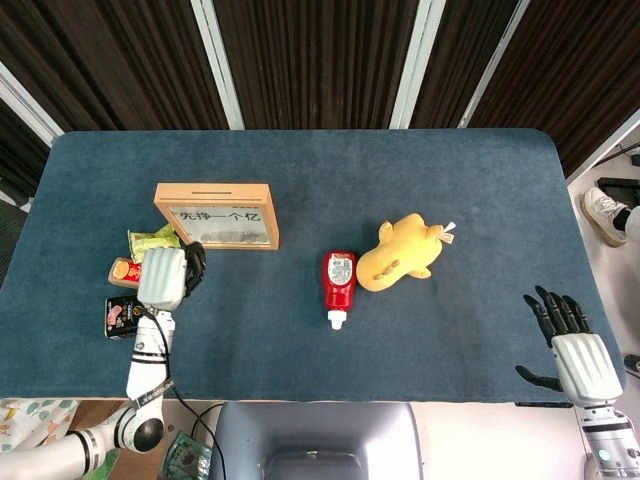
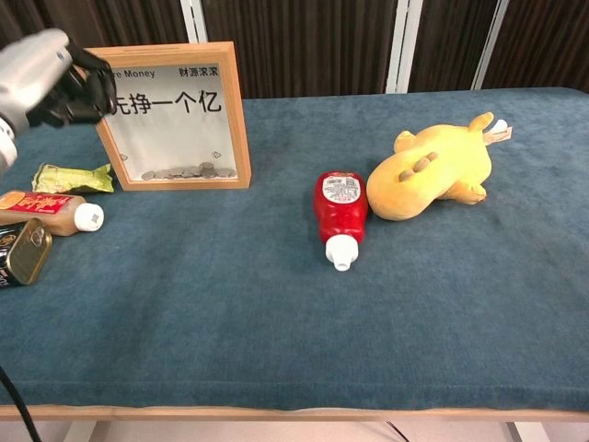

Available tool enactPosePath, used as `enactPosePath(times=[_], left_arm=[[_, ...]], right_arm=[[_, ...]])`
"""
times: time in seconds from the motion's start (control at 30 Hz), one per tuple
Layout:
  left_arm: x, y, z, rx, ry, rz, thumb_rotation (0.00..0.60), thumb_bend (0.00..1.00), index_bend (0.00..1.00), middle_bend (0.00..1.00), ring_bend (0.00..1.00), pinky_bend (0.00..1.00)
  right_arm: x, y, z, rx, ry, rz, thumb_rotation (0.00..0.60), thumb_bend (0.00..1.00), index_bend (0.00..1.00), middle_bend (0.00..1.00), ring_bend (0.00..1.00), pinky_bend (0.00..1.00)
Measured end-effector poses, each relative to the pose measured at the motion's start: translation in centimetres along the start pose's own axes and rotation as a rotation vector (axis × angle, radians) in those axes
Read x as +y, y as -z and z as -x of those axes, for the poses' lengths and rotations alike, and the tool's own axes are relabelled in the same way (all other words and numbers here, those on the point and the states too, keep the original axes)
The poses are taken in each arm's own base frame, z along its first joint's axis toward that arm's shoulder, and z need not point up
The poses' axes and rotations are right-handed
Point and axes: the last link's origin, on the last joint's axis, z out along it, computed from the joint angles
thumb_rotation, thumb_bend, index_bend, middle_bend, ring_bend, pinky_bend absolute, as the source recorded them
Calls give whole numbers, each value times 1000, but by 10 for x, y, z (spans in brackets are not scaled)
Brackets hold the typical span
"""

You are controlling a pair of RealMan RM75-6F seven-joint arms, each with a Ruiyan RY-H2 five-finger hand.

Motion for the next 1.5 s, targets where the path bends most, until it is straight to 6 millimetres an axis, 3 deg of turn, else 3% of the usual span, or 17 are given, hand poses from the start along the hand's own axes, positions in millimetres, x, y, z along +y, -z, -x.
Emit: enactPosePath(times=[0.17,0.4,0.7,0.9,1.5], left_arm=[[3,-27,-29,96,-18,-23,600,643,730,1000,1000,1000],[5,-50,-39,200,-84,-38,600,647,728,1000,1000,1000],[17,-93,-23,313,-255,-43,600,651,715,1000,1000,1000],[26,-111,-8,316,-317,-57,600,660,693,1000,1000,1000],[36,-130,27,247,-450,-66,600,680,660,1000,1000,1000]], right_arm=[[1,0,-1,-5,-4,0,600,201,0,0,0,0],[5,-3,-3,-4,-24,15,600,201,0,0,0,0],[9,-7,-6,-14,-49,23,600,201,0,0,0,0],[14,-10,-8,-21,-62,34,600,201,0,0,0,0],[18,-14,-11,-39,-86,38,600,201,0,0,0,0]])
